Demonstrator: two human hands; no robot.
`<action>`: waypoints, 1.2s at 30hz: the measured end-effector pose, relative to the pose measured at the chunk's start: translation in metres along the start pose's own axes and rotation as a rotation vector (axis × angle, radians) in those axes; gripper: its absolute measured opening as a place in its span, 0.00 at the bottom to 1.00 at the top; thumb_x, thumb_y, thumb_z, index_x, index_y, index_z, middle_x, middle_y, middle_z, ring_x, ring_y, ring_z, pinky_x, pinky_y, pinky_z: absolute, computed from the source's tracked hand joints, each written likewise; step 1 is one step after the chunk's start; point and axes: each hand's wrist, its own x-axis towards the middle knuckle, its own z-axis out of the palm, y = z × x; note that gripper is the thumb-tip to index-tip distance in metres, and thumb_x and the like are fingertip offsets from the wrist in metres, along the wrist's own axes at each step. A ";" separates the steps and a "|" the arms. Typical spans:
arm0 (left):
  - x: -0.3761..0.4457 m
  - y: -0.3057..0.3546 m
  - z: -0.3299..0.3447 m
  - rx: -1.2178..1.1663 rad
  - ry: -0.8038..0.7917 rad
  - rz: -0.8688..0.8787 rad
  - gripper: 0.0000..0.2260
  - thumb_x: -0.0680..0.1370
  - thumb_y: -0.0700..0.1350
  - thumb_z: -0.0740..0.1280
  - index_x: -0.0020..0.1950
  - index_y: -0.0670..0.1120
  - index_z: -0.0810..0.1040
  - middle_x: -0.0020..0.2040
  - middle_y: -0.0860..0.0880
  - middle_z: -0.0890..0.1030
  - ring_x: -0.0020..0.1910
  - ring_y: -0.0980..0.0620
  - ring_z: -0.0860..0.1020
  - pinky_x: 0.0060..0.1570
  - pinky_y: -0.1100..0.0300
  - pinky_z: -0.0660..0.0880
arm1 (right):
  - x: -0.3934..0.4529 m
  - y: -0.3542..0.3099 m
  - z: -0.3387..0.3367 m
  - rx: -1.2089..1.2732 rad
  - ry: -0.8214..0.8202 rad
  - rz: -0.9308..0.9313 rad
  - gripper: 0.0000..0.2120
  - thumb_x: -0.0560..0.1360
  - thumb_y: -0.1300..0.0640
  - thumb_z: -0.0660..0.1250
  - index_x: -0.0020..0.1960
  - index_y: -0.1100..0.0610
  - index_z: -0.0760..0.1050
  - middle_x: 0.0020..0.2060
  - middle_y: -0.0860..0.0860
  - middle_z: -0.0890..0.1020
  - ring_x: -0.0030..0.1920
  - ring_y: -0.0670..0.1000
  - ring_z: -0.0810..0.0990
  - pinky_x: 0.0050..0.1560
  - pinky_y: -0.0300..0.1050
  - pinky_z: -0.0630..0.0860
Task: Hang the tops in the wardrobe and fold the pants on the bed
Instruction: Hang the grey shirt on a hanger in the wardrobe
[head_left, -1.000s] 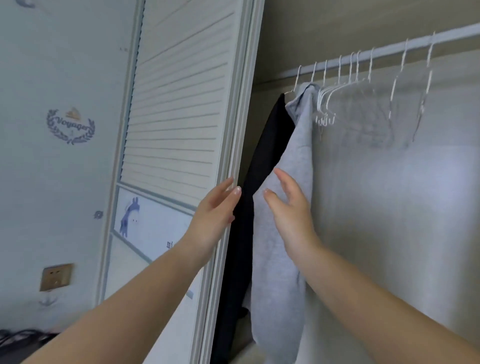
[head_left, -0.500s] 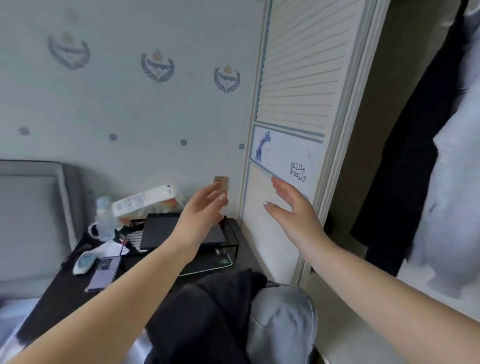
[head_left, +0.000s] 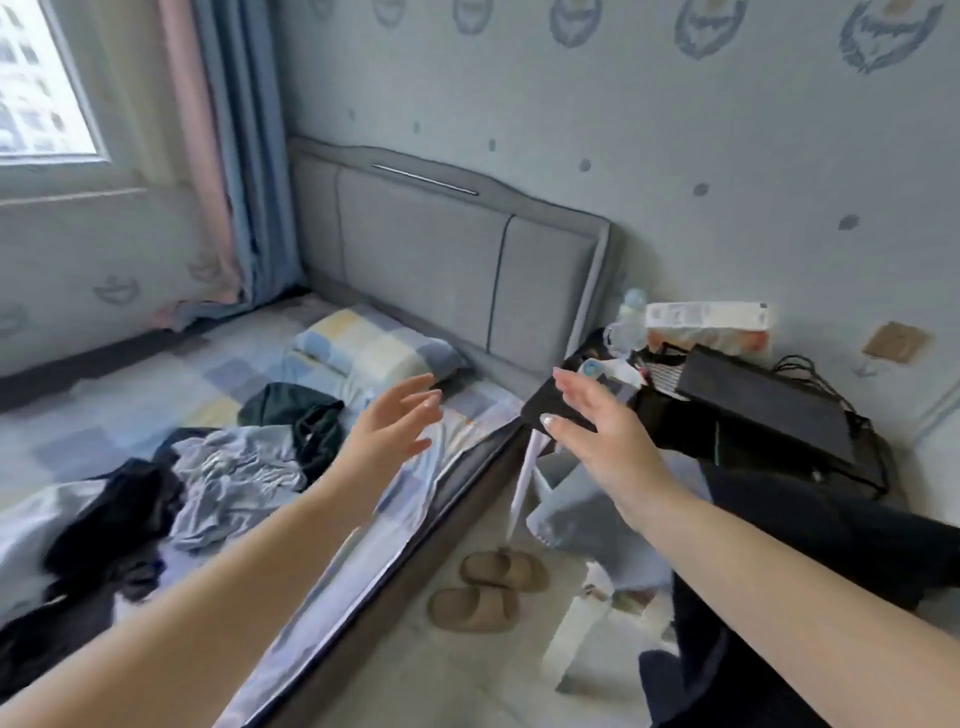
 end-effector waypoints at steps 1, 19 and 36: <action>-0.009 -0.002 -0.035 0.015 0.061 -0.017 0.13 0.78 0.47 0.65 0.63 0.52 0.74 0.58 0.51 0.80 0.55 0.55 0.79 0.55 0.57 0.76 | 0.005 -0.004 0.032 0.002 -0.062 -0.018 0.21 0.75 0.60 0.68 0.59 0.38 0.69 0.58 0.36 0.73 0.65 0.40 0.69 0.61 0.33 0.66; -0.180 -0.064 -0.526 0.049 0.942 -0.278 0.10 0.80 0.45 0.64 0.61 0.50 0.73 0.58 0.47 0.78 0.51 0.53 0.77 0.51 0.55 0.72 | 0.015 -0.066 0.544 0.058 -0.847 0.079 0.21 0.76 0.60 0.68 0.67 0.52 0.70 0.60 0.45 0.73 0.65 0.44 0.68 0.65 0.43 0.67; -0.317 -0.164 -0.626 -0.057 1.471 -0.552 0.09 0.80 0.47 0.64 0.60 0.52 0.74 0.58 0.49 0.77 0.57 0.51 0.76 0.51 0.55 0.73 | -0.044 -0.017 0.777 -0.158 -1.338 0.110 0.21 0.74 0.57 0.70 0.67 0.52 0.72 0.59 0.45 0.75 0.60 0.42 0.71 0.57 0.36 0.66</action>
